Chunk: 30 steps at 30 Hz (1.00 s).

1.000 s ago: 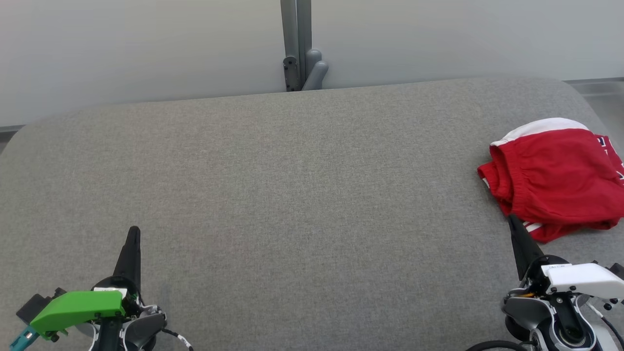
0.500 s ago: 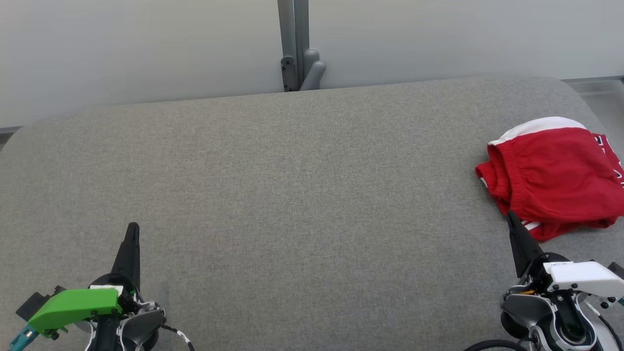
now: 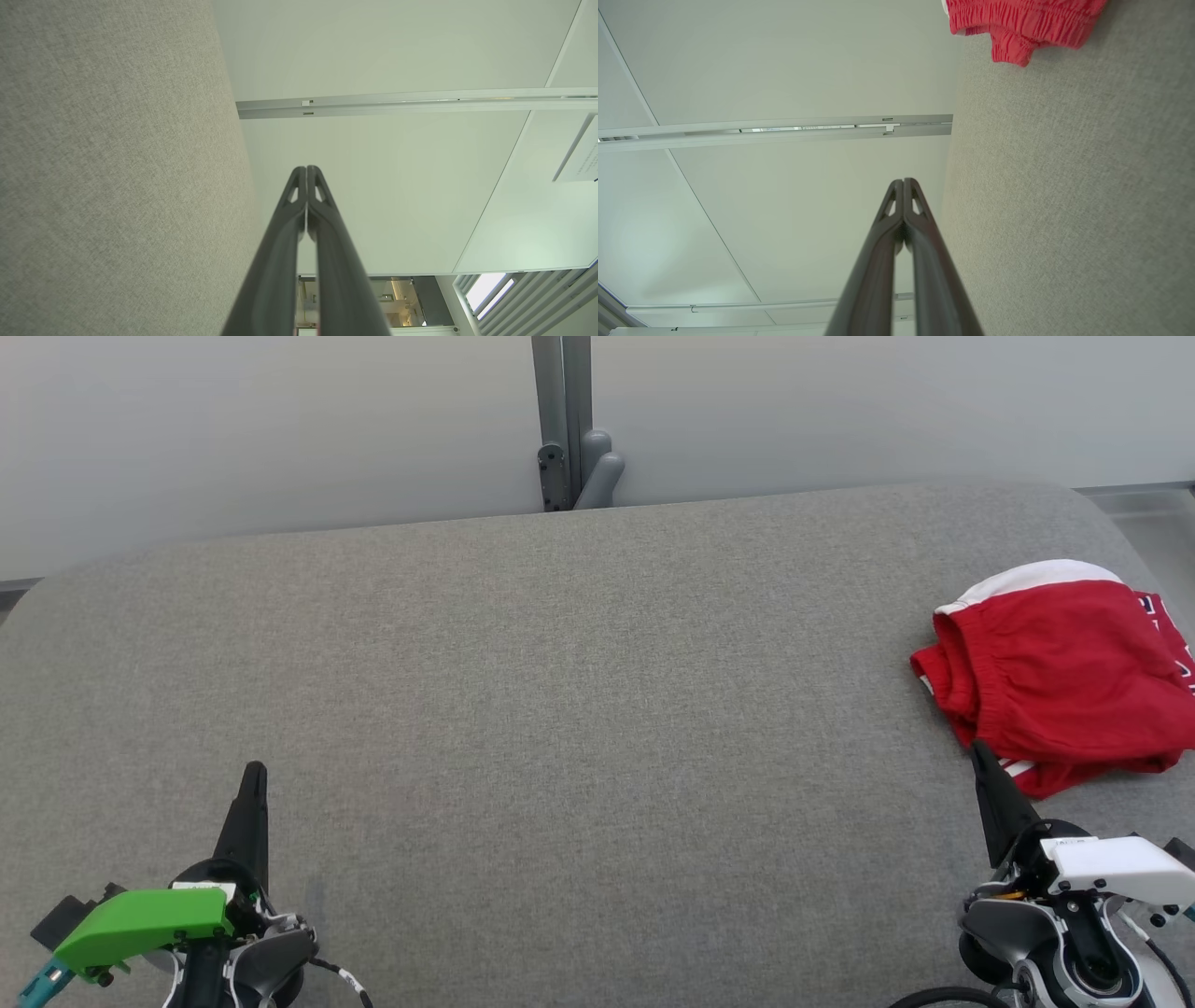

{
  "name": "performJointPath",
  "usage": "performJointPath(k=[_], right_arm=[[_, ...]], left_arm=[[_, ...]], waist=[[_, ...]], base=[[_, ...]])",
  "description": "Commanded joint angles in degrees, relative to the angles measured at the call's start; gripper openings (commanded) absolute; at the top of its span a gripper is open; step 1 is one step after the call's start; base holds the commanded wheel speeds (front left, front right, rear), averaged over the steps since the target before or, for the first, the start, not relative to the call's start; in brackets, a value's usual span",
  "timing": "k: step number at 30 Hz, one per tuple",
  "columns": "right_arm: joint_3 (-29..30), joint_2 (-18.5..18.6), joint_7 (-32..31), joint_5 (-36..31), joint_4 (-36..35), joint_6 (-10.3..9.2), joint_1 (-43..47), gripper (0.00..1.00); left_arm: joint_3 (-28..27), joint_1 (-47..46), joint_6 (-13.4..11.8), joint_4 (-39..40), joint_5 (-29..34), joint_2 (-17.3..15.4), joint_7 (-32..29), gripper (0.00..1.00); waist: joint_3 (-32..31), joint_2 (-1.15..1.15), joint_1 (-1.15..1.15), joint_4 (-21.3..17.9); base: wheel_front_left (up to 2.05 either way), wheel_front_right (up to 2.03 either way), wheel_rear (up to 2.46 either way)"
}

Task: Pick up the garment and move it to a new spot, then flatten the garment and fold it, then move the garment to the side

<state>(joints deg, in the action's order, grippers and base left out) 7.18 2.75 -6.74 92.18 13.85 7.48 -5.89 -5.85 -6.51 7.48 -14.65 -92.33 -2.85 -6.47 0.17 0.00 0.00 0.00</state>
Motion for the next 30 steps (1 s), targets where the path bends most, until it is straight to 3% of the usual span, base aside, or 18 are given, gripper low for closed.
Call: performJointPath(k=[1, 30], right_arm=[[0.0, 0.2, -0.2, 0.3, 0.1, 0.02, -0.4, 0.0], [0.0, 0.2, -0.2, 0.3, 0.1, 0.02, -0.4, 0.0]], left_arm=[[-0.2, -0.6, 0.0, 0.2, -0.2, 0.0, 0.0, 0.0], [-0.2, -0.6, 0.0, 0.2, -0.2, 0.0, 0.0, 0.0]], waist=[[0.0, 0.0, 0.0, 0.0], [0.0, 0.0, 0.0, 0.0]], base=[[0.0, 0.0, 0.0], [0.0, 0.0, 0.0]])
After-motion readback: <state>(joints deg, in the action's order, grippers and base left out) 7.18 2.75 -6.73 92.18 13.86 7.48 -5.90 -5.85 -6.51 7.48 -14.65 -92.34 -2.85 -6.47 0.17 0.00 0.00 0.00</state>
